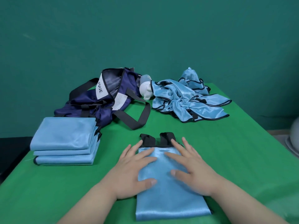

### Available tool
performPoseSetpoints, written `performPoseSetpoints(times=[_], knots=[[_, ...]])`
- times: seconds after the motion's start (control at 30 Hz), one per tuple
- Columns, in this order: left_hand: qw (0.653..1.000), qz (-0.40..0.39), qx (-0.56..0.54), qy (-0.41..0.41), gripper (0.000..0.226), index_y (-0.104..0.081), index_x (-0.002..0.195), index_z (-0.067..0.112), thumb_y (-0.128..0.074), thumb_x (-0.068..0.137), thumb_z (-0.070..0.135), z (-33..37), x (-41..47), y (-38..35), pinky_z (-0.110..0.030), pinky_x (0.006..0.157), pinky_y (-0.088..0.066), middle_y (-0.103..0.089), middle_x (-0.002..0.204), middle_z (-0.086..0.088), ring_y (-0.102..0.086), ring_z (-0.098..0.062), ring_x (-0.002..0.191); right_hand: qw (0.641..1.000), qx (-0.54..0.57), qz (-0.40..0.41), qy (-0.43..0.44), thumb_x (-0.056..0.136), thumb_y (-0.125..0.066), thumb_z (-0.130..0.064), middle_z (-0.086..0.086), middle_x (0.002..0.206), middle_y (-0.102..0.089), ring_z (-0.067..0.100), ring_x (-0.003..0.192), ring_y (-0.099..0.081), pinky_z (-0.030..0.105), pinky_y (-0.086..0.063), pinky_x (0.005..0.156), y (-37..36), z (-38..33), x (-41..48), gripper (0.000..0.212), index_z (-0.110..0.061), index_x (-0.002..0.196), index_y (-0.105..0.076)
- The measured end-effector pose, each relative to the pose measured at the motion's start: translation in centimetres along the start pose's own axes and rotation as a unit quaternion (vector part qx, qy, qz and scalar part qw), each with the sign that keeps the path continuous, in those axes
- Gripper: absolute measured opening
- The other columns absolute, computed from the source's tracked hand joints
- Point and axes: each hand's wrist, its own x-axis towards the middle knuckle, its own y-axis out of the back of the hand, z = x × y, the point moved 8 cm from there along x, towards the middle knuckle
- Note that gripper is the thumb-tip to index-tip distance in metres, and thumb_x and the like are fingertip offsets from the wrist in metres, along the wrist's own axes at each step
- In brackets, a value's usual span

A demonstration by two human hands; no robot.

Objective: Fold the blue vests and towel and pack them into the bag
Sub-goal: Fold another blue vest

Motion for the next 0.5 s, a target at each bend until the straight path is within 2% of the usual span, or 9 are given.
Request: performPoseSetpoints(times=[0.07, 0.13, 0.2, 0.27, 0.37, 0.5], knots=[[0.998, 0.045, -0.052, 0.008, 0.079, -0.041, 0.146, 0.042, -0.022, 0.083, 0.086, 0.1, -1.3, 0.8, -0.039, 0.123, 0.010, -0.006, 0.159, 0.032, 0.022, -0.001, 0.147, 0.987, 0.145, 0.067, -0.017, 0.089, -0.048, -0.056, -0.032, 0.159, -0.011, -0.007, 0.147, 0.017, 0.030, 0.000, 0.120, 1.0, 0.9, -0.6, 0.045, -0.052, 0.135, -0.050], [0.992, 0.074, -0.095, 0.023, 0.069, -0.046, 0.141, 0.043, -0.024, 0.088, 0.080, 0.3, -3.0, 1.1, -0.038, 0.123, 0.007, -0.009, 0.157, 0.035, 0.018, 0.001, 0.148, 0.958, 0.261, 0.113, -0.044, 0.093, -0.054, -0.038, -0.031, 0.153, -0.030, -0.015, 0.146, 0.001, 0.029, -0.008, 0.121, 1.5, 1.7, -1.5, 0.035, -0.044, 0.126, -0.061], [0.988, 0.090, -0.121, 0.028, 0.058, -0.051, 0.136, 0.045, -0.028, 0.091, 0.075, 0.7, -4.6, 1.0, -0.039, 0.124, 0.001, -0.016, 0.156, 0.036, 0.010, 0.002, 0.150, 0.932, 0.332, 0.129, -0.061, 0.098, -0.058, -0.023, -0.030, 0.146, -0.044, -0.018, 0.142, -0.014, 0.028, -0.014, 0.121, 1.3, 1.8, -2.6, 0.030, -0.040, 0.120, -0.069], [0.981, 0.100, -0.162, 0.039, 0.049, -0.054, 0.129, 0.048, -0.032, 0.093, 0.072, 1.1, -6.0, 0.7, -0.042, 0.125, -0.008, -0.023, 0.154, 0.038, 0.000, 0.004, 0.150, 0.916, 0.368, 0.147, -0.060, 0.093, -0.059, -0.023, -0.031, 0.137, -0.055, -0.016, 0.140, -0.025, 0.025, -0.020, 0.119, 1.0, 1.2, -4.1, 0.030, -0.043, 0.110, -0.075], [0.975, 0.088, -0.197, 0.056, 0.050, -0.054, 0.128, 0.048, -0.032, 0.092, 0.074, 2.3, -7.7, 0.6, -0.043, 0.125, -0.008, -0.023, 0.153, 0.040, -0.001, 0.007, 0.149, 0.919, 0.351, 0.174, -0.054, 0.083, -0.059, -0.031, -0.032, 0.131, -0.058, -0.012, 0.140, -0.031, 0.023, -0.024, 0.117, 0.7, -0.1, -6.6, 0.032, -0.048, 0.107, -0.072], [0.999, -0.003, -0.040, -0.007, 0.077, -0.038, 0.147, 0.042, -0.022, 0.084, 0.084, 7.2, -9.4, -0.4, -0.034, 0.122, 0.013, -0.003, 0.160, 0.030, 0.016, 0.008, 0.146, 0.981, 0.153, 0.119, 0.016, 0.080, -0.058, -0.054, -0.035, 0.142, -0.046, -0.009, 0.146, -0.017, 0.019, -0.015, 0.119, -0.7, -4.3, -9.3, 0.040, -0.051, 0.119, -0.064]])
